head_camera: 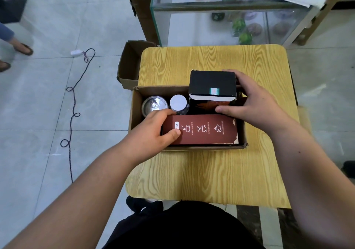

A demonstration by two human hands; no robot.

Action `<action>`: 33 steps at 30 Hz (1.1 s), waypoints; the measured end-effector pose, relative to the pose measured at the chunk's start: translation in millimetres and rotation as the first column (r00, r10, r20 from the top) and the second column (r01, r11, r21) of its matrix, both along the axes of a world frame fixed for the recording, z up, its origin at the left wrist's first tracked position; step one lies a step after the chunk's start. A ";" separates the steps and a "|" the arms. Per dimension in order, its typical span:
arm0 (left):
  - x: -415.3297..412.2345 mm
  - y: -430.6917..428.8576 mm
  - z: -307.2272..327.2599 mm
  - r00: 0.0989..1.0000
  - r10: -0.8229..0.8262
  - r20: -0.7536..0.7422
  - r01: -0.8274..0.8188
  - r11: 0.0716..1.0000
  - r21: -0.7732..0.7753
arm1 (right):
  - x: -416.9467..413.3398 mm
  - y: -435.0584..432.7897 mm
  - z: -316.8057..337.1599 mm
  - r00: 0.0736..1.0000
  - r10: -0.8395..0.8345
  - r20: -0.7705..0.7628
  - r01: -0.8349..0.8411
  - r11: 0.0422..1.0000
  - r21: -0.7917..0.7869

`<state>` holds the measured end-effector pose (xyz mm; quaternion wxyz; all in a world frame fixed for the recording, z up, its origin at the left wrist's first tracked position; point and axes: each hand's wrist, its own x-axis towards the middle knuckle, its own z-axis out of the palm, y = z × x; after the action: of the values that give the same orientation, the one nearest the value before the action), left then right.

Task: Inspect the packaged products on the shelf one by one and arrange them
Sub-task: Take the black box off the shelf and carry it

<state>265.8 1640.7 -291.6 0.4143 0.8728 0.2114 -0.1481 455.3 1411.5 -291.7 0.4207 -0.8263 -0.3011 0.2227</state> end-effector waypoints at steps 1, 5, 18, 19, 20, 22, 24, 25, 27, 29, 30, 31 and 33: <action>-0.2 0.0 -0.3 1.000 0.001 -0.003 -0.001 1.000 0.003 | 0.2 -1.4 0.2 1.000 0.002 -0.007 -0.002 1.000 -0.002; -1.1 -1.6 -0.1 1.000 0.002 -0.002 -0.002 1.000 0.019 | 1.4 -5.8 1.3 1.000 -0.010 -0.013 0.010 1.000 -0.020; 0.2 -22.2 2.7 0.971 -0.229 0.065 0.212 0.955 0.206 | 4.9 -13.3 1.3 0.999 -0.023 0.048 0.026 0.997 -0.068; 0.7 -21.8 2.1 0.971 -0.231 0.063 0.214 0.956 0.203 | 4.5 -13.6 0.5 0.998 -0.029 0.048 0.032 0.997 -0.070; 1.1 -21.2 1.5 0.971 -0.232 0.060 0.216 0.955 0.201 | 4.1 -13.9 0.0 0.998 -0.039 0.046 0.043 0.997 -0.072; 1.5 -20.5 1.0 0.971 -0.233 0.051 0.219 0.955 0.199 | 2.0 -14.4 -0.4 0.997 -0.058 0.043 0.062 0.995 -0.080; 1.7 -21.2 0.5 0.972 -0.230 0.052 0.215 0.956 0.200 | -0.3 -14.9 -0.6 0.997 -0.063 0.048 0.067 0.994 -0.086; 1.7 -22.0 0.0 0.972 -0.228 0.053 0.213 0.956 0.202 | -1.4 -15.3 -0.9 0.997 -0.063 0.044 0.067 0.994 -0.081; 1.5 -23.4 -0.6 0.971 -0.231 0.056 0.214 0.954 0.210 | -3.7 -17.2 -0.9 0.998 -0.068 0.017 0.069 0.996 -0.065; 0.8 -24.3 -0.8 0.971 -0.234 0.053 0.218 0.952 0.213 | -6.7 -20.4 -0.4 0.997 -0.078 0.004 0.078 0.995 -0.057; 0.3 -24.7 -0.7 0.970 -0.235 0.053 0.219 0.951 0.218 | -8.9 -21.8 0.9 0.996 -0.089 0.009 0.089 0.994 -0.058; -0.2 -25.1 -0.3 0.971 -0.235 0.052 0.218 0.950 0.224 | -12.2 -22.6 3.2 0.995 -0.101 0.018 0.102 0.993 -0.056; -1.4 -26.5 1.2 0.973 -0.224 0.049 0.207 0.950 0.235 | -19.8 -22.5 8.5 0.992 -0.113 0.058 0.116 0.992 -0.051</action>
<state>264.4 1614.2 -290.5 0.3001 0.9374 0.1148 -0.1344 435.4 1389.0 -283.2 0.4018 -0.8591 -0.2584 0.1835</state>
